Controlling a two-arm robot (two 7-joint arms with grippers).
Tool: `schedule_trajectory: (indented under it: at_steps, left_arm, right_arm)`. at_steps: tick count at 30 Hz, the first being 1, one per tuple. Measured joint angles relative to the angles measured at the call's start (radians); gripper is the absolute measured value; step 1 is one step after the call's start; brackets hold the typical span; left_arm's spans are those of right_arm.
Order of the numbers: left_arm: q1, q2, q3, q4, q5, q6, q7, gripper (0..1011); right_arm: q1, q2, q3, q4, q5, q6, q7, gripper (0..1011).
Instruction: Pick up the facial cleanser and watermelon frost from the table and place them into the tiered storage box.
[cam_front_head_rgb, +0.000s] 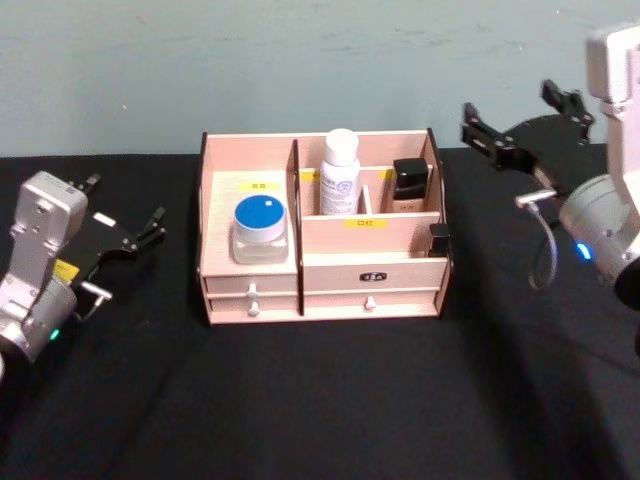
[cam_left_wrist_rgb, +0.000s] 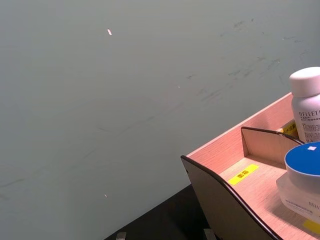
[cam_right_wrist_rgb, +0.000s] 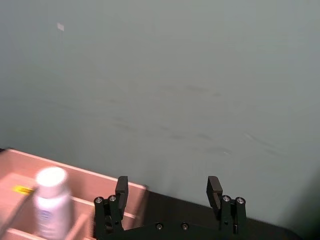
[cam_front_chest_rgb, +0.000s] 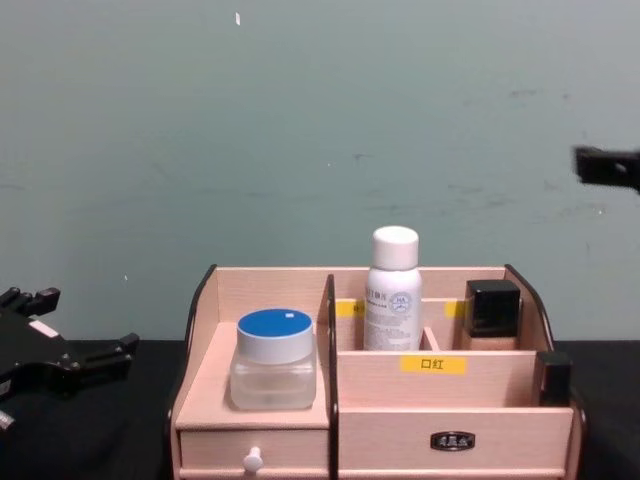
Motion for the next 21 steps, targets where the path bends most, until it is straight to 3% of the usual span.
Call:
schedule_trajectory:
  at_steps: [5,14,21]
  left_arm:
    - [0.0,0.0,0.0,0.0,0.0,0.0,0.0,1001]
    - [0.0,0.0,0.0,0.0,0.0,0.0,0.0,1001]
    - [0.0,0.0,0.0,0.0,0.0,0.0,0.0,1001]
  right_arm:
    - [-0.014,0.001,0.04,0.046,-0.03,-0.011,-0.036,1000]
    - [-0.01,-0.009,0.058,0.142,-0.081,-0.017,-0.067,1000]
    - [-0.004,-0.013,0.062,0.185,-0.09,-0.016,-0.056,1000]
